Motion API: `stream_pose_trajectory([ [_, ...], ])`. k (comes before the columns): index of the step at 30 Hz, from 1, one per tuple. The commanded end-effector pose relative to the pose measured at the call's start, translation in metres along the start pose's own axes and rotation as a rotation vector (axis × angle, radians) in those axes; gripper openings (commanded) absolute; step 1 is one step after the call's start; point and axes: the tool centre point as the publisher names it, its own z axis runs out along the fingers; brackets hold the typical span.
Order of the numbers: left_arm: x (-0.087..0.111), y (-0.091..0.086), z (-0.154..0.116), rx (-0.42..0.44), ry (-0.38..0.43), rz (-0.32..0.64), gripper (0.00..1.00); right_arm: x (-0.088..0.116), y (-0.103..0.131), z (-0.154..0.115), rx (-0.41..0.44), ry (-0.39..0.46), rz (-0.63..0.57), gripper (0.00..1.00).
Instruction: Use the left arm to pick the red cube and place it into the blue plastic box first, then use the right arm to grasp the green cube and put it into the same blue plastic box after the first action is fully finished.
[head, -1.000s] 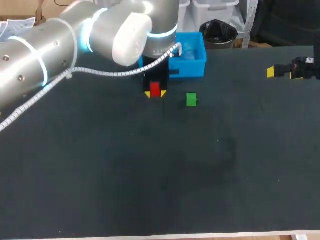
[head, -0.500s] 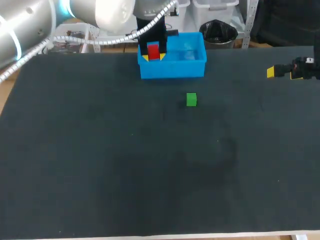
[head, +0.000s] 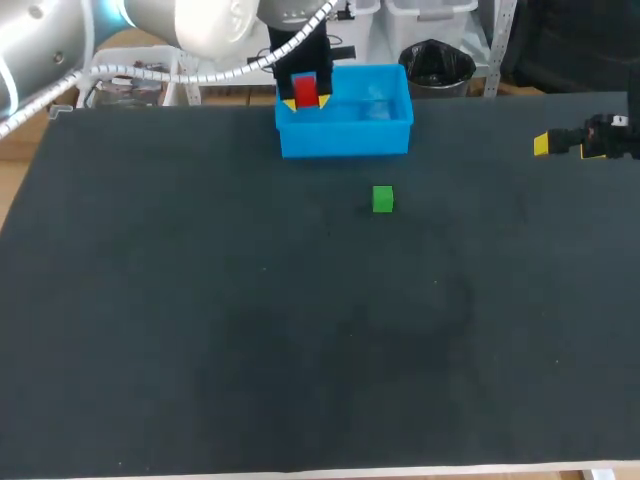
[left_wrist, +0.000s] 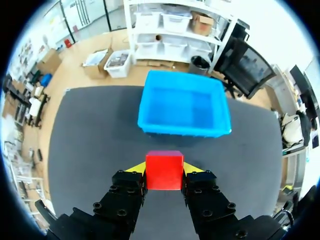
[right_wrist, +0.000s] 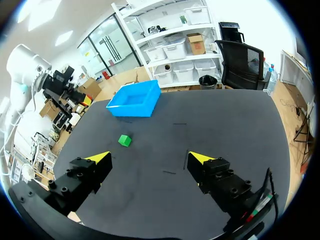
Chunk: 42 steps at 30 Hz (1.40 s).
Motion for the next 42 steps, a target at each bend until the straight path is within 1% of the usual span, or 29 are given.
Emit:
stream_pose_trajectory([
  [1,-0.027,0.009,0.006,0.114,0.040,-0.044,0.00,0.000,0.000,0.000,0.001,0.000,0.000,1.00],
  [3,-0.041,0.010,0.008,0.180,0.056,-0.077,0.00,0.000,0.000,0.000,0.001,0.000,0.000,1.00],
  [6,-0.057,0.009,0.012,0.230,0.052,-0.111,0.00,0.000,0.000,0.000,0.001,0.000,0.000,1.00],
  [10,-0.074,0.007,0.020,0.260,0.047,-0.136,0.00,0.000,0.000,0.000,0.001,0.000,0.000,1.00],
  [14,-0.086,0.004,0.029,0.284,0.056,-0.154,0.00,0.000,0.000,0.000,0.001,0.000,0.000,1.00],
  [23,-0.109,-0.006,0.053,0.303,0.079,-0.190,0.00,0.000,0.000,0.000,0.001,0.000,0.000,1.00],
  [30,-0.121,-0.013,0.076,0.277,0.097,-0.202,0.00,0.000,0.000,0.000,0.001,0.000,0.000,1.00],
  [35,-0.128,-0.015,0.090,0.268,0.114,-0.221,0.00,0.000,0.000,0.000,0.001,0.000,0.000,1.00],
  [42,-0.128,-0.015,0.094,0.260,0.121,-0.231,0.00,0.000,0.000,0.000,0.001,0.000,0.000,1.00],
])
